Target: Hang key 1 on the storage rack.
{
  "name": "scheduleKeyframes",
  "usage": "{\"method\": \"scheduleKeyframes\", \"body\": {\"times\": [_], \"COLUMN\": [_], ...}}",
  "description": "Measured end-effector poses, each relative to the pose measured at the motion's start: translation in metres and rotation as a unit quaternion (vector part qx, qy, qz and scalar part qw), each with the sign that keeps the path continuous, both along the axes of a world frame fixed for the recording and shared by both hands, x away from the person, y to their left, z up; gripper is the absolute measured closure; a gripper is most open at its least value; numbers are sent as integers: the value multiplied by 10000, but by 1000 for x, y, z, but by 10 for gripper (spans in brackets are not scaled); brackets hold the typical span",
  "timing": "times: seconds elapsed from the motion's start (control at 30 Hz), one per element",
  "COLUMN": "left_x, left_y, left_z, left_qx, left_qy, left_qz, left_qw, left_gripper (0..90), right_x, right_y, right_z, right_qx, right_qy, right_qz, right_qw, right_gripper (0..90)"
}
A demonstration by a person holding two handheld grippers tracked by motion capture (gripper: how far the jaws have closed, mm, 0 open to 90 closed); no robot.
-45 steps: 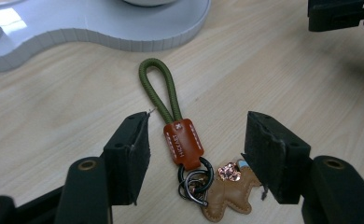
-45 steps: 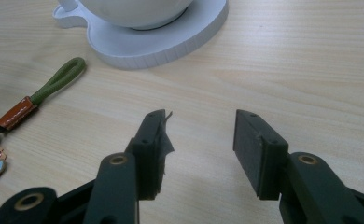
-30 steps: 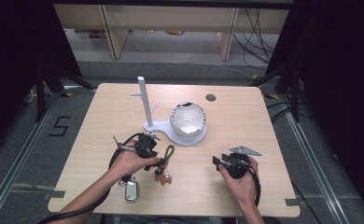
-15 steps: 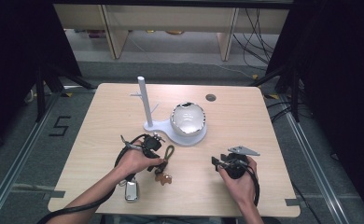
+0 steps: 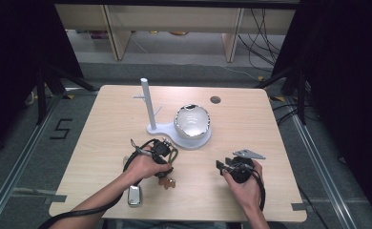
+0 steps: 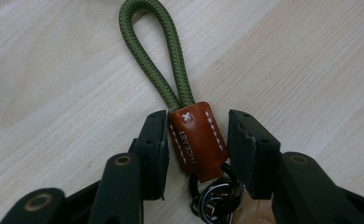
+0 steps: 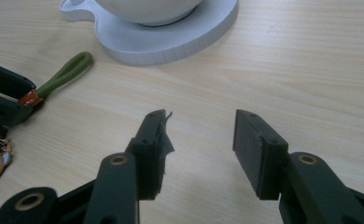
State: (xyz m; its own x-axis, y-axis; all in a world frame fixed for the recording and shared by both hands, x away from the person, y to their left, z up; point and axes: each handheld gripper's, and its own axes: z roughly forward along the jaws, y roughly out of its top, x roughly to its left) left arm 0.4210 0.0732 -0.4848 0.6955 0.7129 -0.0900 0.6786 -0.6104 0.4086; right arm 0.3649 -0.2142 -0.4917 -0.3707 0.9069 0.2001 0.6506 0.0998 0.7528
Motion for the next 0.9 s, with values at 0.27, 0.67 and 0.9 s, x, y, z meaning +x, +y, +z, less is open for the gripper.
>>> {"method": "scheduleKeyframes", "body": {"times": [0.27, 0.67, 0.9], "left_x": [0, -2, -2], "left_y": [1, -2, -1], "left_z": [1, 2, 2], "left_qx": [237, 464, 488], "left_qy": [-18, -95, -143], "left_qz": [-243, -473, -670], "left_qw": [9994, 9978, 9965], "left_gripper": [615, 641, 685], "right_x": [-1, 1, 1], "right_y": [4, 3, 2], "right_z": [-1, -2, -1], "right_qx": [212, 151, 107], "right_qy": [98, 19, -17], "right_qz": [-53, 29, 64], "right_qw": [9997, 9999, 9999], "right_gripper": [550, 550, 550]}}
